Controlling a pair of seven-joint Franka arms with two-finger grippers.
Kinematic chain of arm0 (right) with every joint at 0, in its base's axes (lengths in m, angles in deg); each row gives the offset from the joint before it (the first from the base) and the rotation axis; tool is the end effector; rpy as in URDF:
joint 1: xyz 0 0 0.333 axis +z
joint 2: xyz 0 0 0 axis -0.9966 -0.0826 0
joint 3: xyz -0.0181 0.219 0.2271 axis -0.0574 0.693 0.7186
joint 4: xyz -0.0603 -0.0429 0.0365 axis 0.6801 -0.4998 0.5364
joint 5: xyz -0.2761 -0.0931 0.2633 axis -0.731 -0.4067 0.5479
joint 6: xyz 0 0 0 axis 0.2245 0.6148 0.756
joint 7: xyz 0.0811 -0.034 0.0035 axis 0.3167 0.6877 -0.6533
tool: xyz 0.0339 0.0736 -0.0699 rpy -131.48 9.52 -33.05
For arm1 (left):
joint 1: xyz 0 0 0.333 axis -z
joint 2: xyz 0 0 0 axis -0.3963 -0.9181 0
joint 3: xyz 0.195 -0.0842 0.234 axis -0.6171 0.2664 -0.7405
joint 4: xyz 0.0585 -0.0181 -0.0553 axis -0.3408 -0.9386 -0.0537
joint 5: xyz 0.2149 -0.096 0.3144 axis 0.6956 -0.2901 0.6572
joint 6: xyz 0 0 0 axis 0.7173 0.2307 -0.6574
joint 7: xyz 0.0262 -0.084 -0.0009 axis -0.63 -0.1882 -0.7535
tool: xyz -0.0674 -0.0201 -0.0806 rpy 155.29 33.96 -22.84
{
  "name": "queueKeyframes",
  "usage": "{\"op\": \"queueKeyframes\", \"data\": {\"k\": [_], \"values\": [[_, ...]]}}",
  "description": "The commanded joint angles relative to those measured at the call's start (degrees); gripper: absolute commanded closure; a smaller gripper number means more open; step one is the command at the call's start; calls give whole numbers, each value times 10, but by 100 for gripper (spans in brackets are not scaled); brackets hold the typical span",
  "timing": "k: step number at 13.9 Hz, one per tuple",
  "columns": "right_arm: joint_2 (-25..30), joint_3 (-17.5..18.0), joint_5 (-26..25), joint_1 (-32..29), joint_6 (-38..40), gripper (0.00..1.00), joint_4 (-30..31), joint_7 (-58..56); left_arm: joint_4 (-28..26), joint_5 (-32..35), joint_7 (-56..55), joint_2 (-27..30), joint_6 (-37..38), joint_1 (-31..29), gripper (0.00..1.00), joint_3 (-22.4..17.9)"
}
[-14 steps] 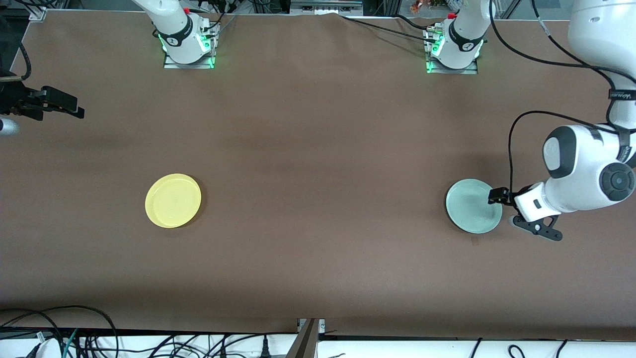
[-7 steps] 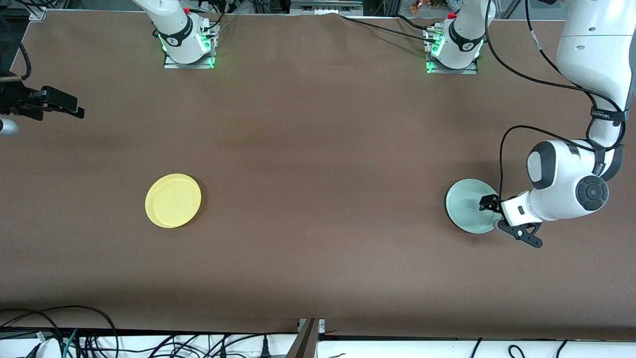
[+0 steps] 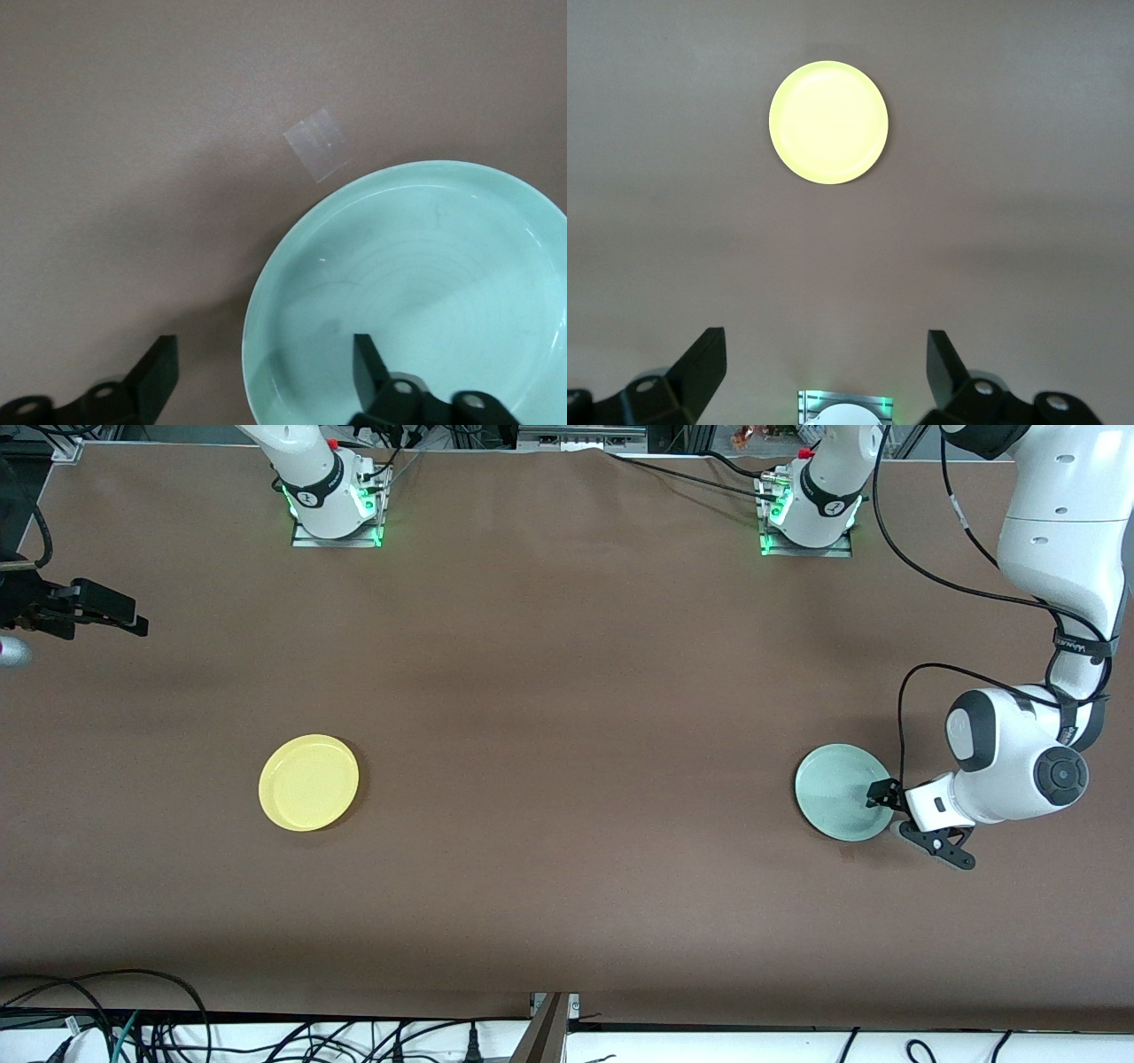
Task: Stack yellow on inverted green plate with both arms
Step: 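Close the left gripper on the green plate rim and tilt it up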
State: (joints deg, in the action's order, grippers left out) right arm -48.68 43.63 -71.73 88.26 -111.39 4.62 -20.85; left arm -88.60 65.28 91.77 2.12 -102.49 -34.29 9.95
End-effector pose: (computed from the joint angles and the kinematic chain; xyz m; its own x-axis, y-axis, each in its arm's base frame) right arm 0.5624 -0.0272 0.6026 0.9891 0.0321 -0.1438 0.0223 -0.9974 -0.0690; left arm 0.6710 0.0721 0.1943 0.8809 -0.4722 -0.0306 -0.4683 -0.8793 0.0870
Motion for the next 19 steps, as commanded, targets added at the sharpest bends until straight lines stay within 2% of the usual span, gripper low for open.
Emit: {"op": "queueKeyframes", "data": {"k": [1,5,6,9,17,19], "values": [[2,0,7,-4,3,0,-4,-8,14,2,11,-12,1,-5,29,4],[2,0,7,-4,3,0,-4,-8,13,-3,12,-16,2,-7,76,3],[2,0,7,-4,3,0,-4,-8,12,-3,13,-17,3,-7,97,3],[2,0,7,-4,3,0,-4,-7,13,-3,12,-14,15,-10,100,5],[2,-1,7,-4,3,0,-4,-8,112,9,-41,53,231,53,100,9],[2,0,7,-4,3,0,-4,-8,115,48,-89,81,253,79,100,11]]}}
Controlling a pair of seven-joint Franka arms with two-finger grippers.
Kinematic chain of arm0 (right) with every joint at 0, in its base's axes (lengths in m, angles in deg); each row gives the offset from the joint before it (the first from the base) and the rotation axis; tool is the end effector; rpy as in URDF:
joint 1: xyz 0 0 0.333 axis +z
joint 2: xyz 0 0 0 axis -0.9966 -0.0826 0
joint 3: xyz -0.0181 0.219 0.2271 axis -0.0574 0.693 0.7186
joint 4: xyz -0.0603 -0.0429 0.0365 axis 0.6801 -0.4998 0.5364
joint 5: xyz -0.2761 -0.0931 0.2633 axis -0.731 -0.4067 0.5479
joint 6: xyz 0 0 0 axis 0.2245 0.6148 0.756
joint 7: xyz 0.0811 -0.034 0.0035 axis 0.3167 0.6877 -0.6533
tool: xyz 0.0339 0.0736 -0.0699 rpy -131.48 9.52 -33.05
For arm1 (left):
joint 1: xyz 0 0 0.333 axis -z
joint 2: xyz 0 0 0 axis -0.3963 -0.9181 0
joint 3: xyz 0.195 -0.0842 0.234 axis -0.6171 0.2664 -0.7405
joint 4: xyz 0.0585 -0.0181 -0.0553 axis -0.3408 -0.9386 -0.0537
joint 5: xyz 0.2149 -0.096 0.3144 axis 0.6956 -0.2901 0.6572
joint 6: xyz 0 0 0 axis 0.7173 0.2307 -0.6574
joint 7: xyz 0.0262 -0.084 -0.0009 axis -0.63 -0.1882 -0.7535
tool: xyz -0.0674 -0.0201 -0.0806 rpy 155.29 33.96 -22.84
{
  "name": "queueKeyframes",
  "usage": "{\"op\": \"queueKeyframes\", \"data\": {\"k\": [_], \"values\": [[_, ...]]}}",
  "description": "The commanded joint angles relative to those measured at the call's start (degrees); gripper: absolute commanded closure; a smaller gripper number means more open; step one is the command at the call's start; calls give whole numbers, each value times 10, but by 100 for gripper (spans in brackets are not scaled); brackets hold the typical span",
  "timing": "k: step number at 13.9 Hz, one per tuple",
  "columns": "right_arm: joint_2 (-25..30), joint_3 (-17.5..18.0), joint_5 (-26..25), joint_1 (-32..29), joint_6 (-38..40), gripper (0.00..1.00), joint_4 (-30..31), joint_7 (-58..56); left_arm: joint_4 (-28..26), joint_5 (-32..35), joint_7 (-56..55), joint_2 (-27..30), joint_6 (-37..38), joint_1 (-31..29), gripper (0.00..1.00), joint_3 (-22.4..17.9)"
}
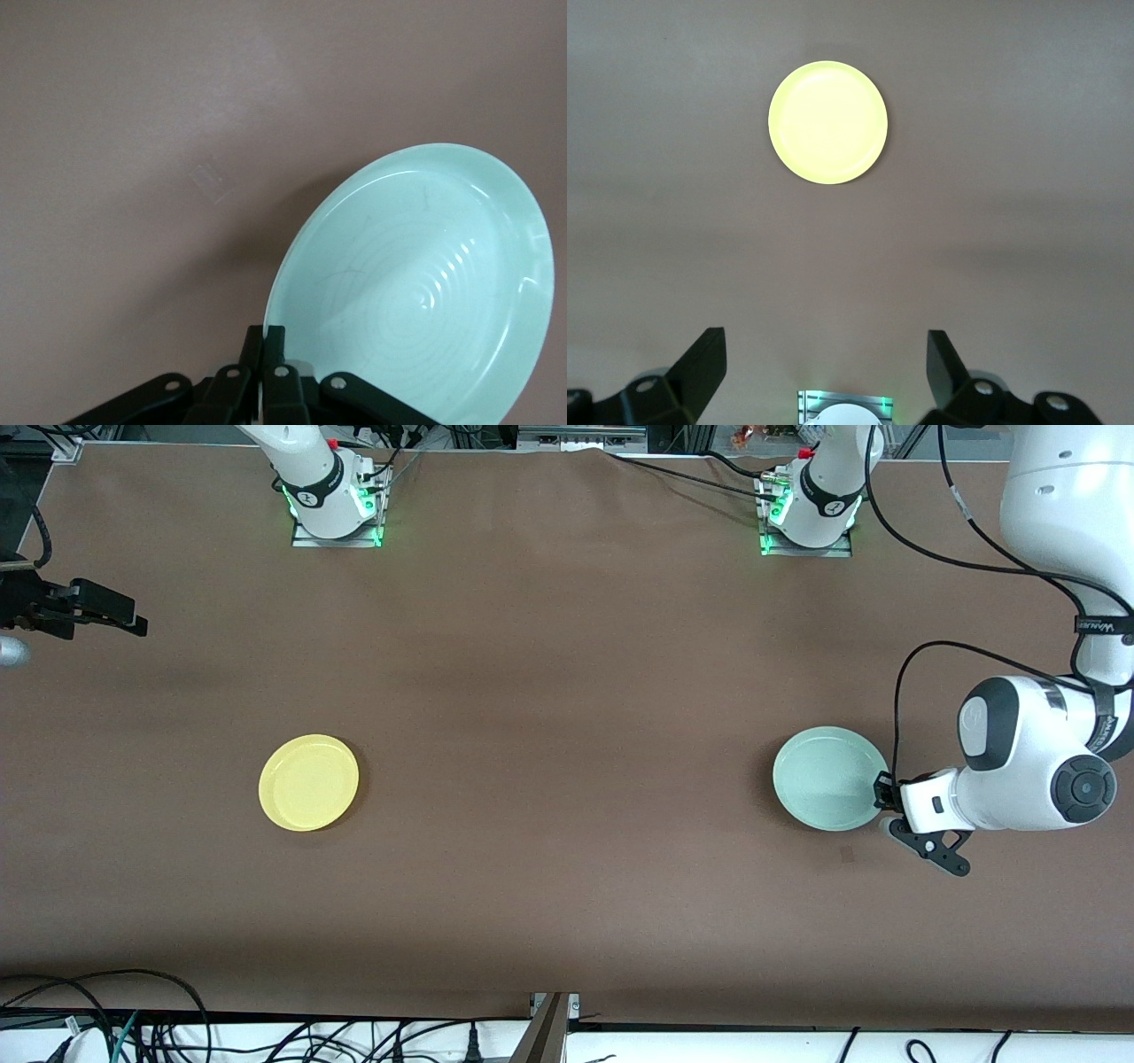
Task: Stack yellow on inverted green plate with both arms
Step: 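Close the left gripper on the green plate rim and tilt it up, then carry the green plate toward the yellow plate while flipping it over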
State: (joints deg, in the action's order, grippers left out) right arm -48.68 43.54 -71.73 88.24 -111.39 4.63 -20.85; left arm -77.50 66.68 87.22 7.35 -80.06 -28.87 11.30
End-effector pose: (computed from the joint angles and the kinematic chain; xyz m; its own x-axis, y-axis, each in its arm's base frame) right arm 0.5624 -0.0283 0.6025 0.9891 0.0302 -0.1440 0.0204 -0.9974 -0.0689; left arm 0.6912 0.0010 0.3115 0.8445 -0.5181 -0.1355 -0.5046 -0.8546 0.1222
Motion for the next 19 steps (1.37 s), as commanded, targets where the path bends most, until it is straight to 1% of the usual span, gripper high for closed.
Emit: {"op": "queueKeyframes", "data": {"k": [1,3,4,5,6,9,11,13,16,19], "values": [[2,0,7,-5,3,0,-4,-8,4,37,-73,38,49,41,100,-1],[2,0,7,-7,3,0,-4,-8,20,45,-126,54,104,81,100,-4],[2,1,7,-7,4,0,-4,-8,38,69,-148,56,142,99,100,-2],[2,1,7,-8,4,0,-4,-8,54,107,-168,55,169,128,100,-1],[2,1,7,-8,5,0,-4,-8,54,142,-197,53,177,165,100,-2],[2,0,7,-8,4,0,-4,-8,58,209,-304,53,213,260,100,-3],[1,0,7,-8,3,0,-4,-7,58,260,-368,48,222,325,100,-5],[1,1,7,-8,4,0,-4,-8,53,340,-427,36,249,387,100,-6],[-3,1,9,-8,2,0,-4,-6,55,446,-443,1,266,460,100,-7],[-20,2,8,-7,-10,0,-4,4,58,543,-467,-51,313,523,100,-10]]}}
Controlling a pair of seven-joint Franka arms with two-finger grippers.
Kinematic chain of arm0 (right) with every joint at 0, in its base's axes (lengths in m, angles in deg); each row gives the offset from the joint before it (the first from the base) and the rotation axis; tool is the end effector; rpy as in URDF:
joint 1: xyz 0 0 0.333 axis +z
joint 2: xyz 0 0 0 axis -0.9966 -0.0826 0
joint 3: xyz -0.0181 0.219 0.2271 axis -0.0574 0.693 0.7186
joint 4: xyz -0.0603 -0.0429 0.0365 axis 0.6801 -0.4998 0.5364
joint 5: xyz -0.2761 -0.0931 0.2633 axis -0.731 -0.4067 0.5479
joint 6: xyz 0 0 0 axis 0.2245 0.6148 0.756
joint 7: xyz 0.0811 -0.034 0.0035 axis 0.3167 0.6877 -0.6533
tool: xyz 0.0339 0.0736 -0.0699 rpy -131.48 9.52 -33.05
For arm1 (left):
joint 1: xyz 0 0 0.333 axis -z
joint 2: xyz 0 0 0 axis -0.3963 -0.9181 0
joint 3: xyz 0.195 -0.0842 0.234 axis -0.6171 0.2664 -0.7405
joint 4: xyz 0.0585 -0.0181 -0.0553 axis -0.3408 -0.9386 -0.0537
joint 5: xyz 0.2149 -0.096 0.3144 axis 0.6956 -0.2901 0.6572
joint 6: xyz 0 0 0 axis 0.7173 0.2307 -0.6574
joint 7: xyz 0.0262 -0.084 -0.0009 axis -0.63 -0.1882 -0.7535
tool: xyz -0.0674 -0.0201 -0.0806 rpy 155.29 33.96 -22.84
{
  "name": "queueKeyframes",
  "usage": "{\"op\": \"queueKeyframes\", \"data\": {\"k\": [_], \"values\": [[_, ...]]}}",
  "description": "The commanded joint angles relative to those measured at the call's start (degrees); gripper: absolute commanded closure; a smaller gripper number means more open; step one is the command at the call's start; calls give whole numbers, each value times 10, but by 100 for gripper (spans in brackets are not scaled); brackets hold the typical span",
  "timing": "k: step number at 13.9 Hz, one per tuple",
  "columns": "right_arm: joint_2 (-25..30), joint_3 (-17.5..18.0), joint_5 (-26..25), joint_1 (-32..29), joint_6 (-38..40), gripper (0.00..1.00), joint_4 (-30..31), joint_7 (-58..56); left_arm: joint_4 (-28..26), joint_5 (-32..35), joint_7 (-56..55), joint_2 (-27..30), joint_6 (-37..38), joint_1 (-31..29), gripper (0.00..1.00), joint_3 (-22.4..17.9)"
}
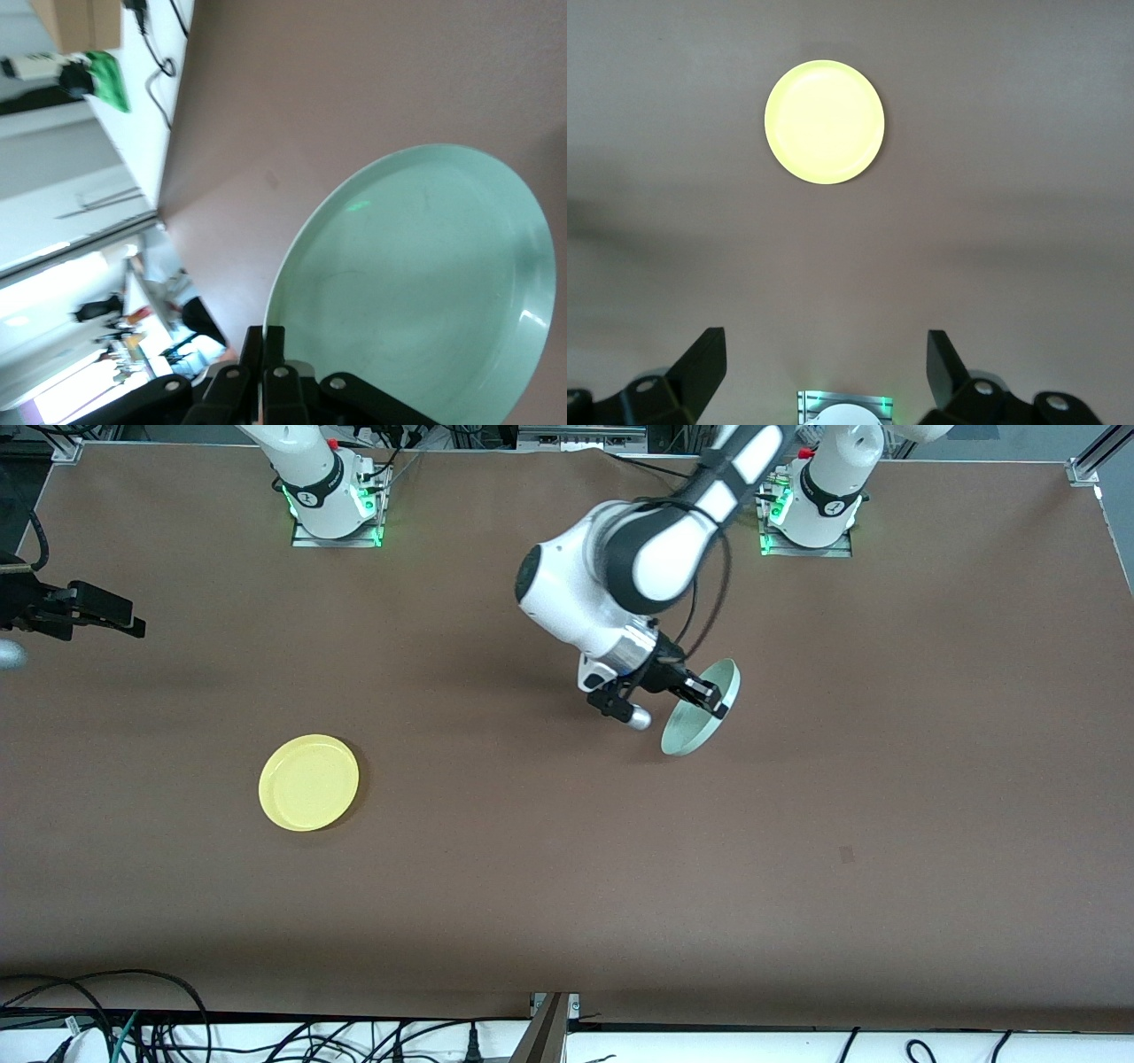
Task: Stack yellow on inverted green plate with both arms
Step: 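Carry the green plate toward the yellow plate while flipping it over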
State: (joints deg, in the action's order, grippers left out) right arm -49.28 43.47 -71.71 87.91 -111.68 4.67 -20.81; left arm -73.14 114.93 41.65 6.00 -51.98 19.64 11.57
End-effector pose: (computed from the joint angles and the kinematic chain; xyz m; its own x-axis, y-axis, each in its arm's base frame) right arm 0.5655 -0.0320 0.5967 0.9884 0.0222 -0.1501 0.0121 -0.9976 -0.0683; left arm 0.5076 -0.4360 0.3408 0.7984 -0.4965 -0.3406 -0.5434 -0.3508 -0.7626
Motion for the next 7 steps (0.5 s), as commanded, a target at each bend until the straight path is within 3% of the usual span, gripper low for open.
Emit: {"op": "queueKeyframes", "data": {"k": [1,7], "values": [[-18,1,8,-5,-7,0,-5,4,14,77,-19,-45,37,48,100,-13],[-46,-2,7,-27,-7,0,-4,-6,43,168,-149,-132,49,100,100,-37]]}}
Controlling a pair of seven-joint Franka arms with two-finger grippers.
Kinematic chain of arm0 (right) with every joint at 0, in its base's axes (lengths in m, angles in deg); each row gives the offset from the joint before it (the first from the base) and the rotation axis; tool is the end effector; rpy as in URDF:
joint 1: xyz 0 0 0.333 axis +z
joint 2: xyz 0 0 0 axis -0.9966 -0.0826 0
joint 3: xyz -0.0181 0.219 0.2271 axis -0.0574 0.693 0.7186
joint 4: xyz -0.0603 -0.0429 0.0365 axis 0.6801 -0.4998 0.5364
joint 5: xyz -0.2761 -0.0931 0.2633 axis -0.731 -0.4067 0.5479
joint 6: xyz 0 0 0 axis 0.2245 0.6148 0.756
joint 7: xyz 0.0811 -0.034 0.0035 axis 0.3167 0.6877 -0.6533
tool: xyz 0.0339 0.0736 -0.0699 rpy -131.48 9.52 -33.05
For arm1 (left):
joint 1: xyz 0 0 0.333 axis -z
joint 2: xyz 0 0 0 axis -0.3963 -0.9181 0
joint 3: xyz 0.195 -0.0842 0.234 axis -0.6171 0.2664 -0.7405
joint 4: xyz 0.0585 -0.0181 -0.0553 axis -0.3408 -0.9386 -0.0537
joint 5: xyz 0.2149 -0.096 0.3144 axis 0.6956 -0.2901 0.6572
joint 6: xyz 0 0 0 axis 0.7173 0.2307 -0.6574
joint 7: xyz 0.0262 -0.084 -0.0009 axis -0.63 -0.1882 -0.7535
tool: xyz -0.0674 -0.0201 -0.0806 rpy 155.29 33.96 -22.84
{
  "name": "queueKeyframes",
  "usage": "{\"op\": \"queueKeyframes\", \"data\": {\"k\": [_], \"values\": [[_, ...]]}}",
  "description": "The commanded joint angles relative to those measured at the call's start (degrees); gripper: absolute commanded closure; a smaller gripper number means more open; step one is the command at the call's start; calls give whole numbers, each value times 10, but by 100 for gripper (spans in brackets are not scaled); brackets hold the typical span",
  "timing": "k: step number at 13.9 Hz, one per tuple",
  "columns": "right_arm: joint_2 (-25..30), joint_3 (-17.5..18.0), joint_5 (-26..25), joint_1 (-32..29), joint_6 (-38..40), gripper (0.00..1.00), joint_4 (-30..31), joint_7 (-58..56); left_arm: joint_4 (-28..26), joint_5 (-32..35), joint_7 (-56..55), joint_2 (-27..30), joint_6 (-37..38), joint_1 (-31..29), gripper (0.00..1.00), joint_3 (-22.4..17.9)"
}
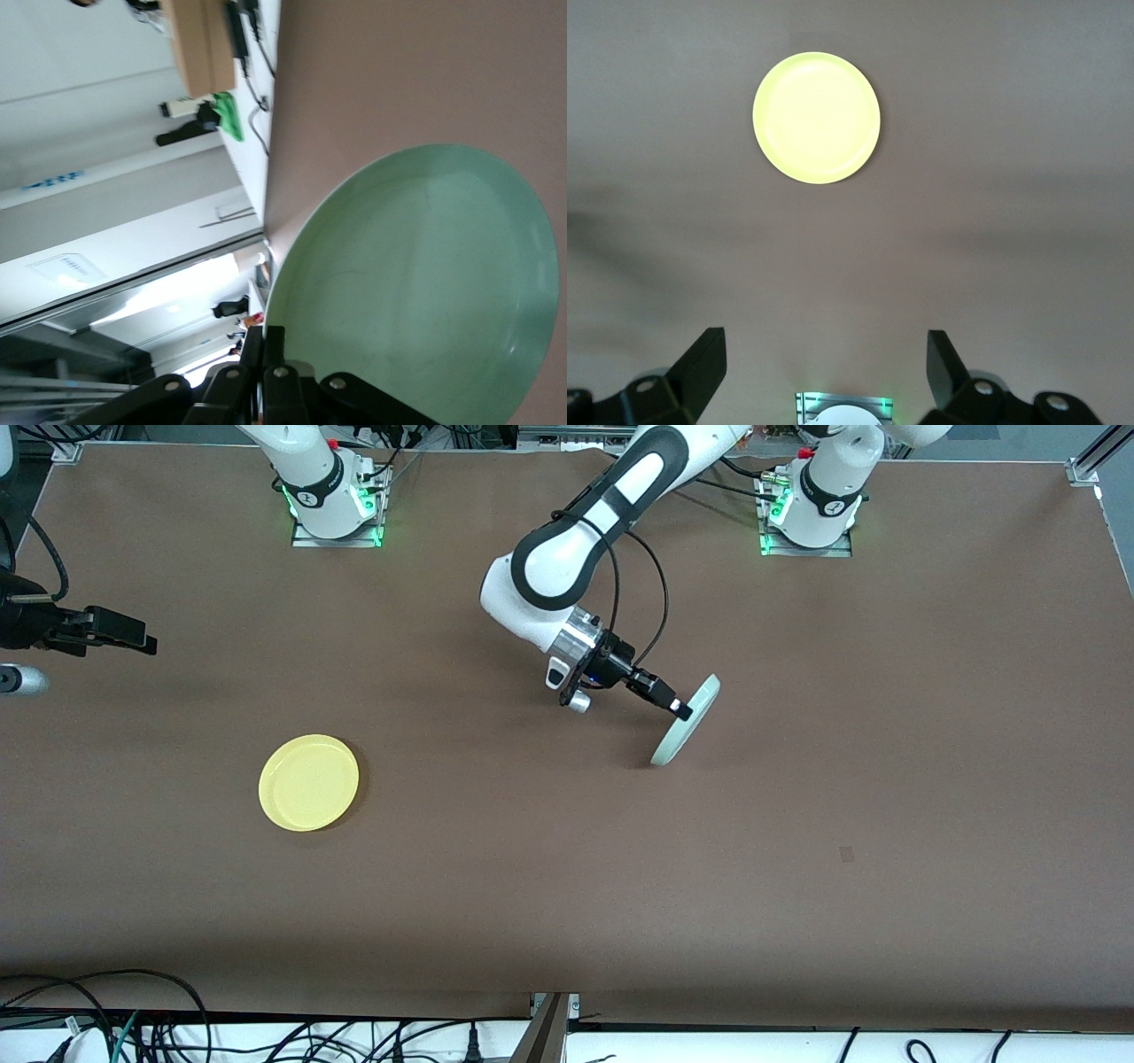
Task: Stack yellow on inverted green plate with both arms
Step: 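Carry the green plate toward the yellow plate while flipping it over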
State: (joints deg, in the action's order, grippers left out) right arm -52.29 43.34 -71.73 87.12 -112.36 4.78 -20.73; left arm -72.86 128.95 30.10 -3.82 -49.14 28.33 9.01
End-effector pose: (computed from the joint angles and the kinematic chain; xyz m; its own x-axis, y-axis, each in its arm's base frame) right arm 0.5793 -0.0409 0.5666 0.9814 0.0038 -0.1922 -0.0088 -0.9979 -0.0646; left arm 0.4708 -0.4817 0.2510 0.8094 -0.5274 -0.2582 -0.3607 -0.0996 -0.9274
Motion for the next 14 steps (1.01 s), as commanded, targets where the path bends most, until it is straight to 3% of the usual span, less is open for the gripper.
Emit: {"op": "queueKeyframes", "data": {"k": [1,3,8,14], "values": [[-21,0,9,-26,-1,0,-4,-6,67,28,-38,-45,29,15,100,-11],[-37,0,8,-29,-12,0,-4,-6,99,28,-40,-75,34,31,100,-12],[-87,1,11,-28,-61,0,17,-6,104,25,-53,-92,6,47,100,-7],[-96,3,26,-27,-319,0,200,-6,111,8,-60,-112,-8,76,100,-4]]}}
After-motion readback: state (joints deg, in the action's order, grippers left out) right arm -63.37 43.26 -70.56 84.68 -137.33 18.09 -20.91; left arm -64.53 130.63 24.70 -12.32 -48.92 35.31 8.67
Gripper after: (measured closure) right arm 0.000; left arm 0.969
